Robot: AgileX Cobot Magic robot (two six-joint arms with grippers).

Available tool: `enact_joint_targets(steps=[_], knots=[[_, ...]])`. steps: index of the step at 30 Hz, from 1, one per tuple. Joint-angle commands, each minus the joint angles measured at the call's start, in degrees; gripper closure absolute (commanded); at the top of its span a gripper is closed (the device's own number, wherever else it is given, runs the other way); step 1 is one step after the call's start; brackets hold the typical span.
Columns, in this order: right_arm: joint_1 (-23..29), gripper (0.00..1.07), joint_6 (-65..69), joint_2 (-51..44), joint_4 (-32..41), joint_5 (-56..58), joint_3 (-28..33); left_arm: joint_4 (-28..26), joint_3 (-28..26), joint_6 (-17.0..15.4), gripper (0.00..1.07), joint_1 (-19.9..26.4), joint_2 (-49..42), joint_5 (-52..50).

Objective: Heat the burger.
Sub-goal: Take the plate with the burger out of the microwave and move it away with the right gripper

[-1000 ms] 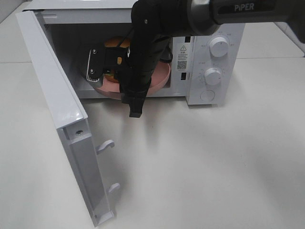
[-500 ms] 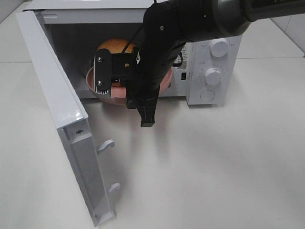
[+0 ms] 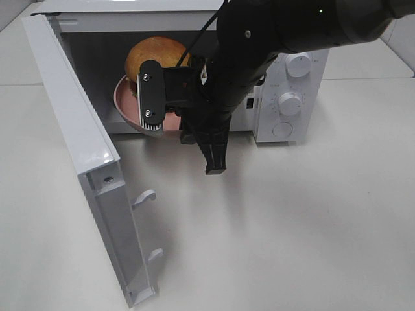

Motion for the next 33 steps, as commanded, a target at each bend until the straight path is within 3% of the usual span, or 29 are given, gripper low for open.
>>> enact_joint_targets(steps=[1, 7, 33], knots=[[-0.97, 1.07, 2.41, -4.35, -2.23, -2.46, 3.61, 0.23, 0.00, -0.11, 0.06, -0.34, -0.86, -0.80], [-0.80, 1.07, 2.41, -9.17, -3.15, -6.30, 9.05, 0.23, 0.00, -0.11, 0.06, -0.34, -0.86, -0.80], [1.95, 1.07, 5.39, -23.03, -7.16, -9.05, 21.37, 0.23, 0.00, -0.11, 0.06, -0.34, -0.86, -0.80]])
